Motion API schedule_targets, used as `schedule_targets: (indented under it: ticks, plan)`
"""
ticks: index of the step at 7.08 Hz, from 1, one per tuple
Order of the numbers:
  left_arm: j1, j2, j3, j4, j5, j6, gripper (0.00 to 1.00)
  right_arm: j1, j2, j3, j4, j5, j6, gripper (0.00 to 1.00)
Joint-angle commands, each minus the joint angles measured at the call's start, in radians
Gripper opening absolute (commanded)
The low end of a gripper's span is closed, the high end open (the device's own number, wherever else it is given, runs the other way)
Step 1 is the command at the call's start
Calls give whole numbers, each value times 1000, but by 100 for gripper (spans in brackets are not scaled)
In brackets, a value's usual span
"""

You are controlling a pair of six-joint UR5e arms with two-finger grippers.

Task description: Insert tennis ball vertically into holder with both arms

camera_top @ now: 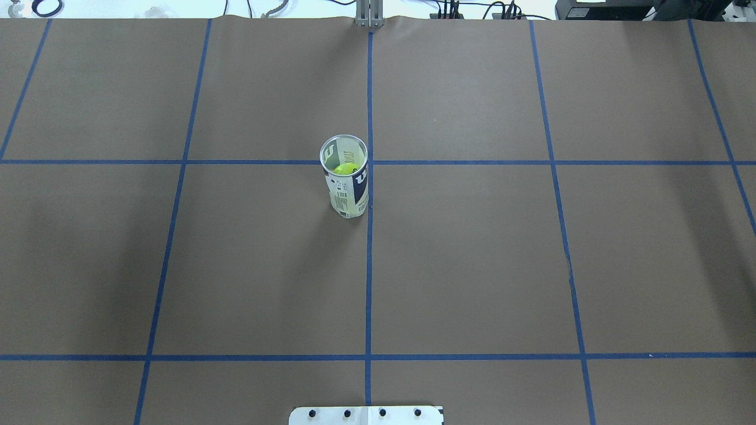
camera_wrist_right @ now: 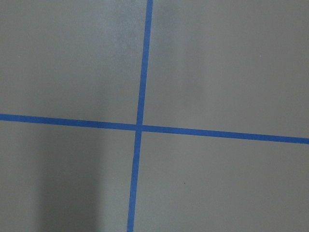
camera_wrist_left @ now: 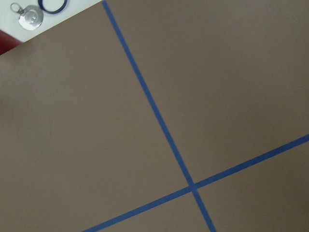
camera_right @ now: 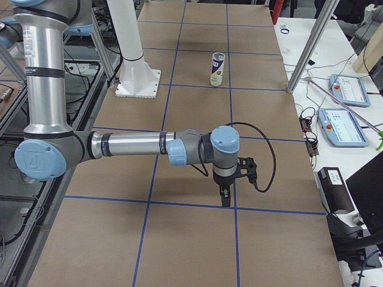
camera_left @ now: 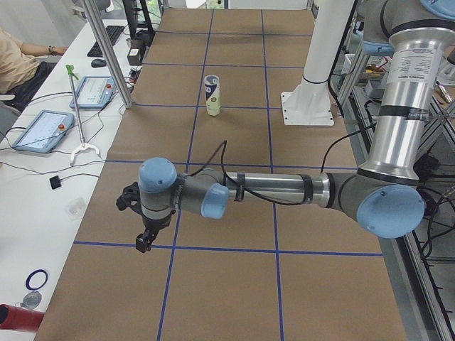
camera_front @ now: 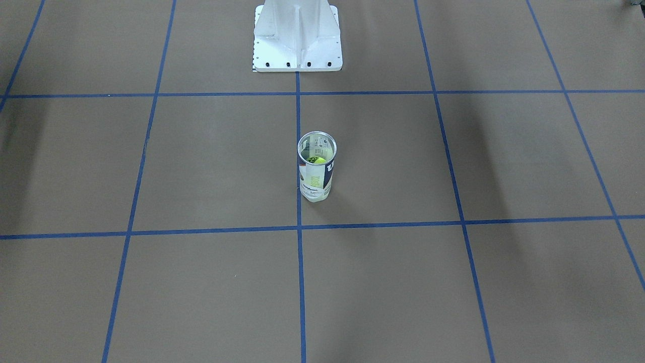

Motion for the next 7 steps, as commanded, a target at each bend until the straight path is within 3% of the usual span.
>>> schedule_targets:
  ticks: [1,3,4,6,7]
  plan:
    - [-4,89,25,-75,-6,-26,100,-1,2,-12,1,1,-4,99]
    - [-1,61,-48,248,6,-174,100,-1,2,-16,1,1,-4,99]
    - [1,60,-85,336,5,-176,100,-1,2,-16,1,1,-2,99]
    - [16,72,-261,552,5,-176,100,-1,11,-6,-11,11,12,100]
    - [16,93,-328,570,5,-176,100,-1,17,-2,-14,12,15,100]
